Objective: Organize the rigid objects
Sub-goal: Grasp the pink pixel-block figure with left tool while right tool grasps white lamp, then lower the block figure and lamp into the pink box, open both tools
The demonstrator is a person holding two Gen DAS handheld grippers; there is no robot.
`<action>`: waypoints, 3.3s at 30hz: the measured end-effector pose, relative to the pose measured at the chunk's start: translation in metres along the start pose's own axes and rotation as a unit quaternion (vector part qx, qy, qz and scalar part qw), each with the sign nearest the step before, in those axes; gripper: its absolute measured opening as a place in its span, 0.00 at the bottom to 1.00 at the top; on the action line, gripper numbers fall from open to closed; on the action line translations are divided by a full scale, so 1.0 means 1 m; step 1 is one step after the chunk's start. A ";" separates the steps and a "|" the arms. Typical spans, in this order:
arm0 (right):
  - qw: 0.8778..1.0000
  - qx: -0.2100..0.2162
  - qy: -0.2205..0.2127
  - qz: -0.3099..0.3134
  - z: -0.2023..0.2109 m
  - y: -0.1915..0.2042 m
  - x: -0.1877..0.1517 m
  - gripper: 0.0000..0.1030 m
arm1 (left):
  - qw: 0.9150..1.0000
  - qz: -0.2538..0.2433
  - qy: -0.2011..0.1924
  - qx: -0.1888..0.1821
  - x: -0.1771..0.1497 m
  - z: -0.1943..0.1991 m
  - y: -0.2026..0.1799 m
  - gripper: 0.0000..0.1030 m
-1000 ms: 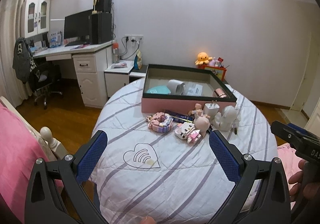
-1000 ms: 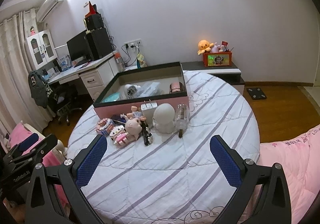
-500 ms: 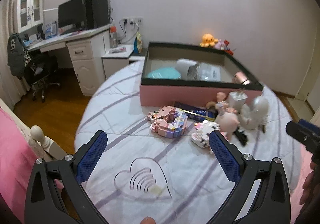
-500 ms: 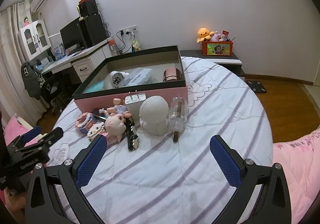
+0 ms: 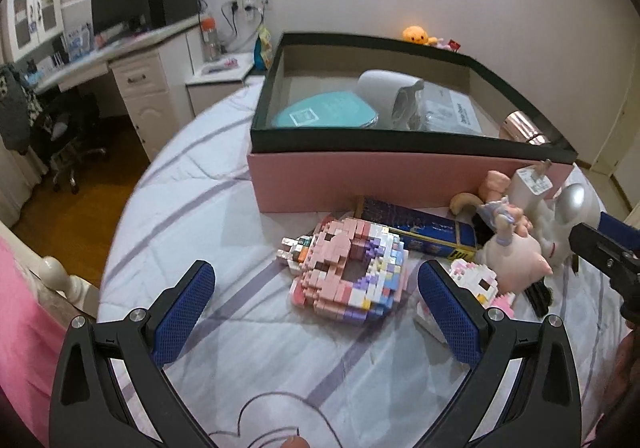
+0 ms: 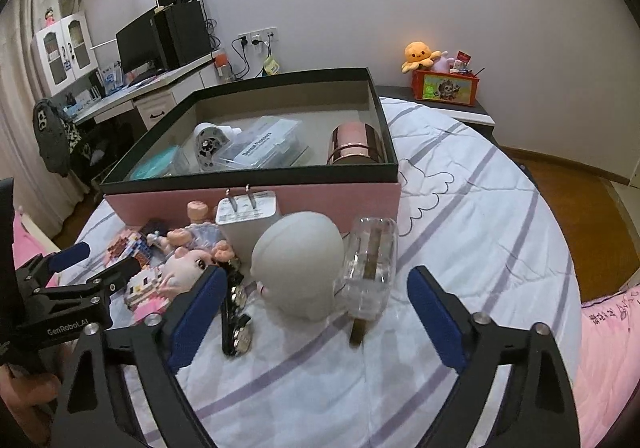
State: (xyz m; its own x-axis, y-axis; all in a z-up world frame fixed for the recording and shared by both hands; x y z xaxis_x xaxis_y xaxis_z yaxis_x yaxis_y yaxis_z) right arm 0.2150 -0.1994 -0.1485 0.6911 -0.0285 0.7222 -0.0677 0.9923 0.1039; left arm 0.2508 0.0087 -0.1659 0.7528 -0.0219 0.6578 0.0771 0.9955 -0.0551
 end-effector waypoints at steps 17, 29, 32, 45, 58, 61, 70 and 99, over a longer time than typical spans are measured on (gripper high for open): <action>0.999 -0.008 -0.008 0.031 0.007 0.006 0.001 0.45 | 0.999 0.028 -0.001 -0.031 -0.009 0.010 0.008 0.67; 0.999 0.002 0.009 0.050 -0.012 0.019 -0.003 0.45 | 0.999 0.033 -0.003 -0.031 -0.017 0.019 0.010 0.67; 0.999 0.011 0.005 0.035 -0.007 0.017 -0.005 0.44 | 0.999 0.032 -0.008 -0.034 -0.018 0.025 0.009 0.67; 0.997 0.048 -0.050 0.022 0.067 0.011 0.007 0.44 | 0.997 0.018 -0.059 -0.044 -0.011 0.078 -0.003 0.67; 0.994 0.066 -0.077 0.038 0.088 0.020 0.033 0.44 | 0.993 0.003 -0.103 -0.049 0.016 0.108 -0.009 0.67; 0.993 0.066 -0.082 0.045 0.086 0.022 0.048 0.44 | 0.992 -0.004 -0.117 -0.046 0.034 0.109 -0.008 0.67; 0.994 0.065 -0.075 0.046 0.040 0.021 0.119 0.44 | 0.991 -0.015 -0.129 -0.041 0.111 0.067 -0.006 0.67; 0.999 0.033 0.011 -0.028 -0.079 -0.023 0.145 0.86 | 0.997 -0.015 -0.072 -0.003 0.156 -0.039 -0.011 0.99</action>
State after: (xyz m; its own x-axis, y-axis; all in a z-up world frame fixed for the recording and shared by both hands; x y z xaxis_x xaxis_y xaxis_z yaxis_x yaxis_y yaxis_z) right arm 0.3735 -0.2164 -0.0997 0.7102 -0.0801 0.6995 -0.0759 0.9790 0.1891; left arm 0.3933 -0.0090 -0.0917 0.6483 -0.0377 0.7605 0.1022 0.9940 -0.0378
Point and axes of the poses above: each gripper's, at about its wrist camera, not at the fingertips, and z roughly against the way its jaws point, y to its left, x to its top, the point moved 2 cm from there along -z, roughly the way its jaws point
